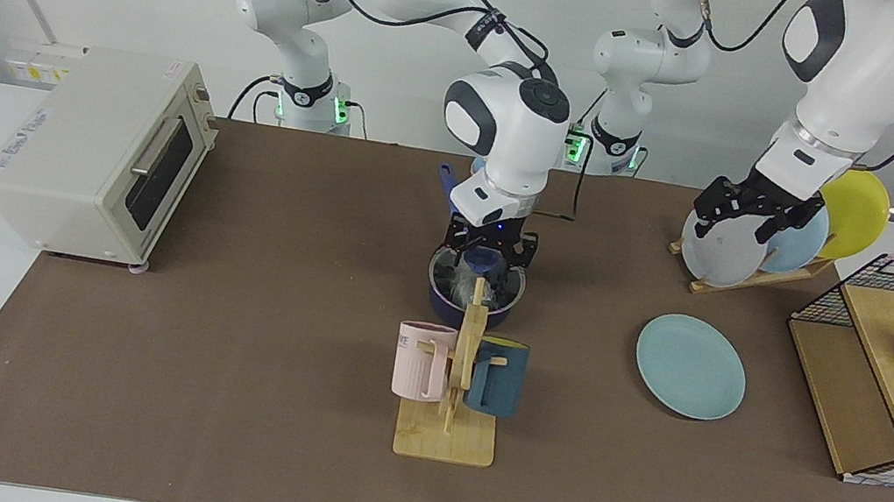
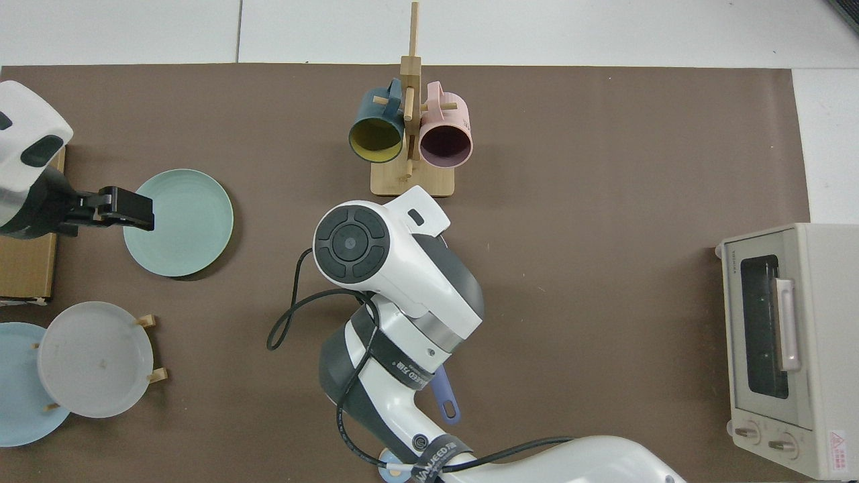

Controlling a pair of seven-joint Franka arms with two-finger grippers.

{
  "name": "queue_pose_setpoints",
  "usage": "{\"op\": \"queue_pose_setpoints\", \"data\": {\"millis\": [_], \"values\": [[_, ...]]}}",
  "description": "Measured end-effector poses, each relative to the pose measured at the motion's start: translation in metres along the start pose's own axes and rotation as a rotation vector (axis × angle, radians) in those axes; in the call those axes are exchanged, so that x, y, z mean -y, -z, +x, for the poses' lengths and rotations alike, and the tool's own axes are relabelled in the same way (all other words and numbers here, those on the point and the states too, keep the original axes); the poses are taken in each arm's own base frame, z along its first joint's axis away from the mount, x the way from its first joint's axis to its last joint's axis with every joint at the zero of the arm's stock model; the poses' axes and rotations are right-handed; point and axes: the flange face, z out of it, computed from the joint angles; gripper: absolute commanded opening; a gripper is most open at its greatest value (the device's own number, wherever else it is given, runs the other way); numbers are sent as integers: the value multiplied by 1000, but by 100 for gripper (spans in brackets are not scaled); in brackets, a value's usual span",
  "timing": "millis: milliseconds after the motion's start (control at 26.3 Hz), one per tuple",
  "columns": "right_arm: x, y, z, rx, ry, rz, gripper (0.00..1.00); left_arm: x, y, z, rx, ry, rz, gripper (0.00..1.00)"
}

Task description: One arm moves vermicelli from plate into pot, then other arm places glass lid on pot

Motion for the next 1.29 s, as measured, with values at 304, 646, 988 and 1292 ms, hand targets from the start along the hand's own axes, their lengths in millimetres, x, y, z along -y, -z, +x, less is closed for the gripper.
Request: {"op": "queue_pose_setpoints", "data": {"millis": [304,646,988,1292], "values": [[0,1,0,1,0,2,99,0,0,0,0,0,0,100],[-3,4,6,-9,-3,2,99,0,0,0,0,0,0,100],[-18,-1,29,-43,2,36,99,0,0,0,0,0,0,100],[-29,-11,61,-89,-22,83,99,0,0,0,0,0,0,100]]}}
